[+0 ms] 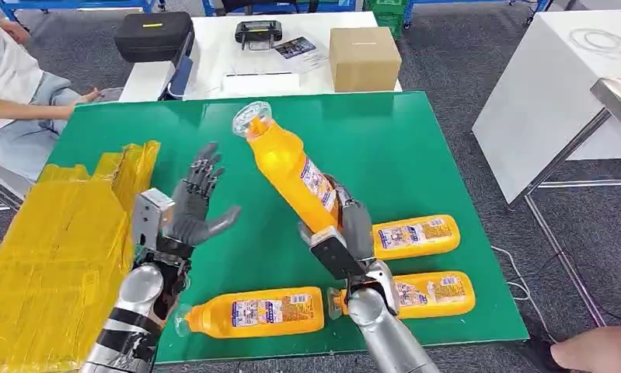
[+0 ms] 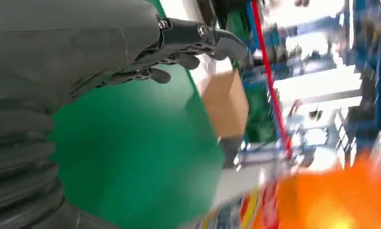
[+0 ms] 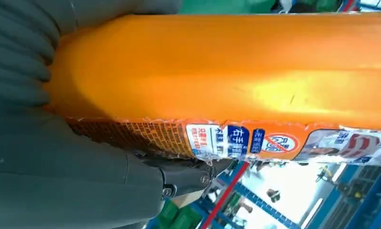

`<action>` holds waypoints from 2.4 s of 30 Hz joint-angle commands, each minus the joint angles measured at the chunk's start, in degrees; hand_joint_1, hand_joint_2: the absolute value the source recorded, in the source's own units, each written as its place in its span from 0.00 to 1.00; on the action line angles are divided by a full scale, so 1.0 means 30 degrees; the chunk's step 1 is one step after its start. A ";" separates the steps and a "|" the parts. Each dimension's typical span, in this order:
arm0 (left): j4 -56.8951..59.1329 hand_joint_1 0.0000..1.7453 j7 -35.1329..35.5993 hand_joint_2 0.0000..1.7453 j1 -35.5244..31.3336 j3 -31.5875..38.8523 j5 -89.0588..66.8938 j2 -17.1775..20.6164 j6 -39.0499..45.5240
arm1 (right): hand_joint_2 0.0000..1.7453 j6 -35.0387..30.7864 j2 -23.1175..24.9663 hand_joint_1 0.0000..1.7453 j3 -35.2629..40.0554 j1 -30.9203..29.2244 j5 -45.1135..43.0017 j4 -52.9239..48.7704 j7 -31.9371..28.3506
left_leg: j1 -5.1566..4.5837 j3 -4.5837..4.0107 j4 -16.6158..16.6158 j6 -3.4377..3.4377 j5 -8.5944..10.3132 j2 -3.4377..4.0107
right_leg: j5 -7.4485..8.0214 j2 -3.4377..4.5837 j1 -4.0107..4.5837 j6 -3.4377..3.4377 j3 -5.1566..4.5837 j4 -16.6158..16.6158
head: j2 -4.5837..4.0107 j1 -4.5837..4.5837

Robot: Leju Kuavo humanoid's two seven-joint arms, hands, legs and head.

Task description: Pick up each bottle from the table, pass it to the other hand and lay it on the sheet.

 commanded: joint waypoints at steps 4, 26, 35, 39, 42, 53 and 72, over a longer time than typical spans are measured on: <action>0.1446 0.00 -0.0117 1.00 -0.0819 -0.2105 0.0293 0.1043 -0.1590 | 1.00 0.0364 0.0061 1.00 0.1058 -0.0575 0.0416 0.0907 0.0151 | 0.0017 0.0054 -0.0007 -0.0001 -0.0032 0.0008 | -0.0027 -0.0013 0.0023 -0.0025 0.0064 -0.0022 | 0.0000 0.0000; 0.2244 0.00 0.0381 1.00 -0.1265 -0.1225 0.2726 0.0613 -0.3303 | 1.00 -0.0305 0.0662 1.00 0.2849 -0.1535 0.2761 0.4196 0.0820 | 0.0014 0.0040 -0.0010 0.0000 -0.0020 0.0028 | -0.0011 0.0010 0.0020 -0.0023 0.0047 -0.0020 | 0.0000 0.0000; 0.2852 0.00 0.0672 1.00 -0.1634 -0.1101 0.3512 0.0483 -0.3508 | 1.00 -0.0068 0.1138 1.00 0.4016 -0.2067 0.3440 0.6012 0.0854 | 0.0012 0.0014 -0.0006 0.0001 -0.0011 0.0011 | -0.0009 -0.0001 0.0014 -0.0011 0.0024 -0.0010 | 0.0000 0.0000; 0.3020 0.00 0.0674 1.00 -0.1734 -0.1133 0.3650 0.0450 -0.3483 | 1.00 -0.0226 0.1216 1.00 0.4258 -0.2204 0.3588 0.6433 0.0850 | 0.0023 0.0029 -0.0002 0.0001 -0.0020 0.0002 | -0.0019 -0.0023 0.0027 -0.0021 0.0053 -0.0021 | 0.0000 0.0007; 0.3020 0.00 0.0674 1.00 -0.1734 -0.1133 0.3650 0.0450 -0.3483 | 1.00 -0.0226 0.1216 1.00 0.4258 -0.2204 0.3588 0.6433 0.0850 | 0.0019 0.0014 -0.0001 -0.0002 -0.0011 -0.0011 | -0.0017 -0.0034 0.0022 -0.0021 0.0036 -0.0014 | 0.0000 0.0007; 0.2976 1.00 0.0604 1.00 -0.1672 -0.0748 0.3859 0.0279 -0.2933 | 1.00 -0.0505 0.0990 1.00 0.4130 -0.2097 0.3310 0.5641 0.0900 | 0.0021 0.0008 0.0004 0.0001 -0.0017 -0.0013 | -0.0021 -0.0037 0.0025 -0.0018 0.0031 -0.0013 | 0.0000 0.0007; -0.2158 1.00 -0.2743 1.00 -0.0401 0.1281 -0.3857 0.0497 0.9515 | 1.00 -0.2025 -0.0011 0.00 0.2509 0.0933 0.0749 -0.2097 -0.1103 | 0.0031 -0.0031 0.0019 -0.0007 -0.0022 -0.0029 | -0.0025 -0.0054 0.0031 -0.0024 -0.0015 0.0002 | 0.0000 0.0000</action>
